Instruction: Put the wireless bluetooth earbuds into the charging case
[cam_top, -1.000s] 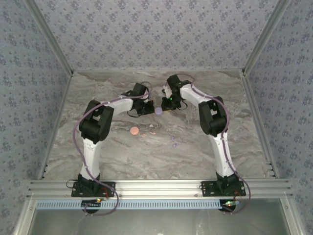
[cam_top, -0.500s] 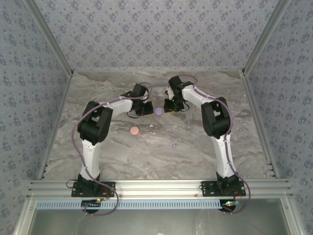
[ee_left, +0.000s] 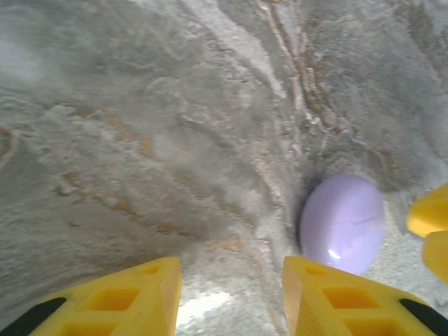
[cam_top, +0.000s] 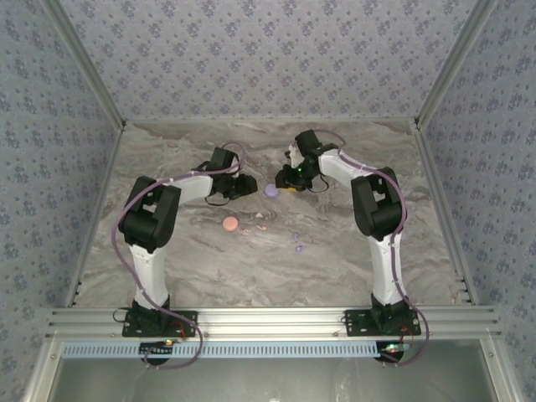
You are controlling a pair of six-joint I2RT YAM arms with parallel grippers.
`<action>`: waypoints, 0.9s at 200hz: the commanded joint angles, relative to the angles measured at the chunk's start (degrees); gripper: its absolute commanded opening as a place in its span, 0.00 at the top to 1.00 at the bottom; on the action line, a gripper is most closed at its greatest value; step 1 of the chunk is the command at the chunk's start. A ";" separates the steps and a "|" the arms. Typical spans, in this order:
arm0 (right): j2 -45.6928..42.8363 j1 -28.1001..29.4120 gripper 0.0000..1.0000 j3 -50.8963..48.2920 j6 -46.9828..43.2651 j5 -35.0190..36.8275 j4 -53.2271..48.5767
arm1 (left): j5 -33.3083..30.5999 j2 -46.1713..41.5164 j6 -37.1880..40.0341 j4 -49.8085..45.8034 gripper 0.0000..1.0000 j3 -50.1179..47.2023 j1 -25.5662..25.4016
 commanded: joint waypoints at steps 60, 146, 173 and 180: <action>2.49 -1.36 0.70 0.01 3.34 -4.31 3.31 | 5.98 1.35 -1.99 4.00 0.57 1.50 -0.03; 5.41 -1.35 0.72 1.84 2.81 -5.47 1.85 | 9.27 4.28 -2.44 3.57 0.56 4.13 -0.19; 5.64 -1.45 0.73 1.48 2.79 -4.85 1.58 | 10.59 5.69 -2.69 3.39 0.56 5.26 -0.22; 5.62 -1.41 0.74 1.45 2.71 -4.84 1.60 | 10.88 6.00 -2.80 3.30 0.56 5.53 -0.29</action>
